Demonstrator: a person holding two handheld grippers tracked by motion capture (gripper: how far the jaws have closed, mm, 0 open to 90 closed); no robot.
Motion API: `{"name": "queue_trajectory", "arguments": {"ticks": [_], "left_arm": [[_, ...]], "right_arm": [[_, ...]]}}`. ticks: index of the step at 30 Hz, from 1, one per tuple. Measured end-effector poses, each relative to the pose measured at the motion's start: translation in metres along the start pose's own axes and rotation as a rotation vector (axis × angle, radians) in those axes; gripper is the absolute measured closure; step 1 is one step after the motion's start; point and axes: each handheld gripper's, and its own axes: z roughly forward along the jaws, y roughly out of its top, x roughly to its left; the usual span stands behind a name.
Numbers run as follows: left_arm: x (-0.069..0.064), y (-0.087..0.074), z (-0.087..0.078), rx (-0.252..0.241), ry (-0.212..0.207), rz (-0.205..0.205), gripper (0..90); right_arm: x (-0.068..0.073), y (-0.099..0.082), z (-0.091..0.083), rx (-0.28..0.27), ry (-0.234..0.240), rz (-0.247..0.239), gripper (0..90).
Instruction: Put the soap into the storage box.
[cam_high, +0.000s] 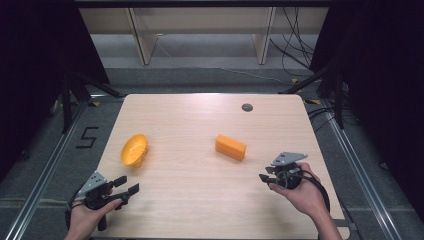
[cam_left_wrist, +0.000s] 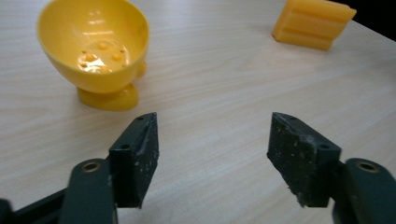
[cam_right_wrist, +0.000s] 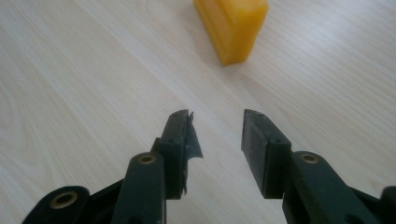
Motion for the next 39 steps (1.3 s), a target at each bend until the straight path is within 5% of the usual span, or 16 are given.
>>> {"name": "queue_trajectory", "arguments": {"ticks": [2, 3, 7, 8, 11, 14, 15, 24, 39], "left_arm": [[0.0, -0.001, 0.001, 0.021, -0.015, 0.002, 34.6], [0.0, -0.001, 0.001, 0.022, -0.012, 0.005, 35.5], [-0.001, -0.001, 0.0, 0.021, -0.008, 0.013, 35.7], [0.0, -0.001, 0.0, 0.022, -0.011, 0.023, 35.7], [0.0, -0.002, 0.002, 0.021, -0.028, 0.018, 35.5], [0.0, -0.002, 0.002, 0.022, -0.029, 0.014, 35.3], [0.0, -0.002, 0.002, 0.021, -0.029, 0.016, 34.7], [0.001, -0.003, 0.002, 0.035, -0.016, 0.014, 32.8], [0.001, -0.003, 0.003, 0.024, -0.023, 0.015, 32.0]], "right_arm": [[-0.001, 0.005, 0.003, 0.017, 0.006, -0.018, 60.0], [-0.001, 0.02, 0.007, 0.158, 0.036, -0.073, 60.5], [-0.008, 0.043, 0.019, 0.311, 0.088, -0.164, 55.2], [-0.008, 0.043, 0.019, 0.311, 0.088, -0.164, 55.2], [-0.018, 0.07, 0.034, 0.426, 0.116, -0.217, 50.6], [-0.022, 0.084, 0.038, 0.461, 0.106, -0.197, 46.6], [-0.026, 0.099, 0.043, 0.487, 0.092, -0.229, 45.5], [-0.034, 0.134, 0.065, 0.471, 0.095, -0.232, 44.0], [-0.033, 0.145, 0.104, 0.46, 0.095, -0.268, 41.9]]}}
